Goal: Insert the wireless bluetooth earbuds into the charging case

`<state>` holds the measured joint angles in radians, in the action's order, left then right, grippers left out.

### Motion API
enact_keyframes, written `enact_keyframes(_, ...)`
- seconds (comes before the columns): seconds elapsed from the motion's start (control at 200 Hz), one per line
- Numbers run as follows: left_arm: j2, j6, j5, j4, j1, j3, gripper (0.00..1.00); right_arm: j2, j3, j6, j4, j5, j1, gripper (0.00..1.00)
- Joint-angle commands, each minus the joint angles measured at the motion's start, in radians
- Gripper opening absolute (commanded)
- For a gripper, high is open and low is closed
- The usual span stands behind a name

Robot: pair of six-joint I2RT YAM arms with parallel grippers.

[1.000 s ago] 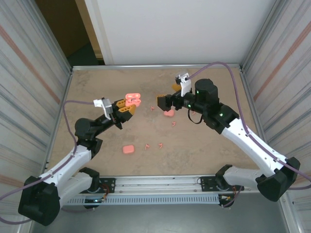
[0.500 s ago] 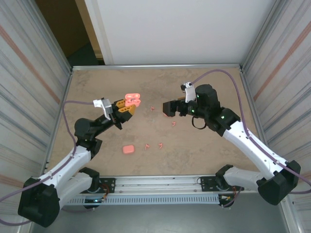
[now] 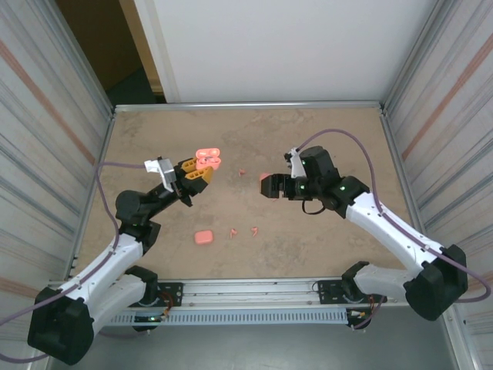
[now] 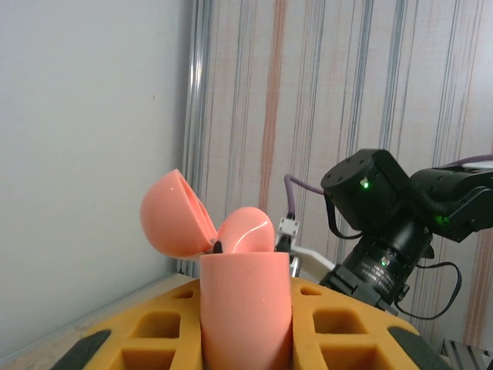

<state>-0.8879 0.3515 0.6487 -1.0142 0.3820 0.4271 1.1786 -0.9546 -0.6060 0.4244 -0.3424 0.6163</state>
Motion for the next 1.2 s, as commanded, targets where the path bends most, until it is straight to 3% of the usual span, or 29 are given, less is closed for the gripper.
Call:
enact_keyframes(0.0,0.022,-0.021,-0.015,-0.011,0.009,-0.010,0.00,0.033,0.016,-0.053,0.028,-0.023,0.034,0.80)
enact_keyframes(0.687,0.024,-0.020,-0.017,-0.017,0.009,-0.015,0.00,0.301,0.105,-0.069,-0.035,-0.029,0.108,0.55)
enact_keyframes(1.198,0.049,-0.041,-0.013,0.036,0.009,-0.009,0.00,0.445,0.091,-0.064,-0.097,-0.055,0.130,0.48)
